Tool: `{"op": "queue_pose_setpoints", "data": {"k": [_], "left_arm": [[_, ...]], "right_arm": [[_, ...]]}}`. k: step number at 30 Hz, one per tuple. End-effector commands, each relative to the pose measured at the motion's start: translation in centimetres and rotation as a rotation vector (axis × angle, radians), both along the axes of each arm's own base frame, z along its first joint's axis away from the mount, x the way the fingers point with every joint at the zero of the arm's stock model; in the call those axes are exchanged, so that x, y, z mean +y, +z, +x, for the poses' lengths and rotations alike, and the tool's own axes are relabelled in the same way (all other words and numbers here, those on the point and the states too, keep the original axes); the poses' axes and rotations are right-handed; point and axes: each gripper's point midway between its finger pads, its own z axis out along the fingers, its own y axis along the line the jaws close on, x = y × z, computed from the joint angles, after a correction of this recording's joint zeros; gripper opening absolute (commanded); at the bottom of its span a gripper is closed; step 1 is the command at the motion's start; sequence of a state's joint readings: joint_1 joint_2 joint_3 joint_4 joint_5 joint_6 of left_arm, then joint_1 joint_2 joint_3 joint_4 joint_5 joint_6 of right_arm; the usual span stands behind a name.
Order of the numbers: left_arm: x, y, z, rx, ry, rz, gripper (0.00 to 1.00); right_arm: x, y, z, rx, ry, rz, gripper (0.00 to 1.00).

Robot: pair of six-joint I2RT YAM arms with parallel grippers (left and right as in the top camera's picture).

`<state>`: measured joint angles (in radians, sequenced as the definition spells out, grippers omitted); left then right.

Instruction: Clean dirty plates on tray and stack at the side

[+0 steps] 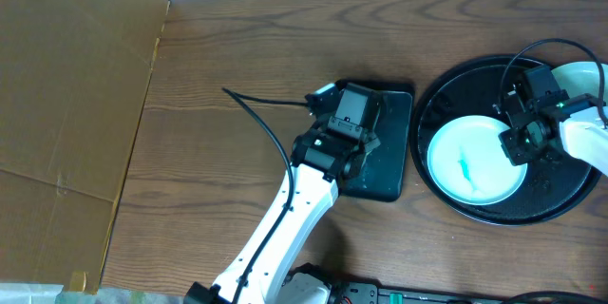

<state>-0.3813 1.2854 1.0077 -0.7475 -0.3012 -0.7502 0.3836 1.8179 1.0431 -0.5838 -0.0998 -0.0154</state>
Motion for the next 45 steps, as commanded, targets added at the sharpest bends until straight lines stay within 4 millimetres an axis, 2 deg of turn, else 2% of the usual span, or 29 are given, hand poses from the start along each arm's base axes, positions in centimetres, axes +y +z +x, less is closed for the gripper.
{"op": "queue_pose_setpoints", "data": {"k": [1,9,15,18,26,29,32,36,41,45], "left_arm": [[-0.7,-2.2,0.3,0.048,-0.028,-0.013,0.08],[-1.4,-7.0,2.3,0.127,-0.032,0.020,0.13],[-1.8,-9.4,2.5,0.182,-0.036,0.027,0.49],[-1.7,-9.6,2.4,0.188,-0.037,0.029,0.57],[-1.9,-9.4,3.0,0.181,-0.132,0.070,0.58],[-1.2,-9.1,3.3,0.162,-0.113,0.110,0.59],[-0.3,-8.8,3.8,0.151,-0.117,0.155,0.64],[0.3,-9.4,4.0,0.183,-0.143,0.062,0.65],[-0.1,-9.9,4.4,0.207,-0.244,-0.111,0.65],[0.4,-10.7,4.3,0.233,-0.250,-0.126,0.65]], "right_arm": [[-0.3,-1.1,-1.0,0.034,0.002,-0.012,0.19],[-1.2,-1.1,-0.6,0.015,-0.040,-0.061,0.14],[-1.2,-1.1,-0.5,0.012,-0.040,-0.060,0.20],[-1.2,-1.1,-0.4,0.007,-0.040,-0.057,0.21],[-1.2,-1.1,-0.4,0.006,-0.040,-0.056,0.22],[-1.2,-1.1,-0.4,0.006,-0.039,-0.057,0.22],[-1.2,-1.1,-0.4,0.006,-0.039,-0.057,0.22],[-1.2,-1.1,-0.4,0.007,-0.039,-0.057,0.22],[-1.2,-1.1,-0.4,0.006,-0.039,-0.057,0.22],[-1.2,-1.1,-0.4,0.006,-0.039,-0.057,0.22]]}}
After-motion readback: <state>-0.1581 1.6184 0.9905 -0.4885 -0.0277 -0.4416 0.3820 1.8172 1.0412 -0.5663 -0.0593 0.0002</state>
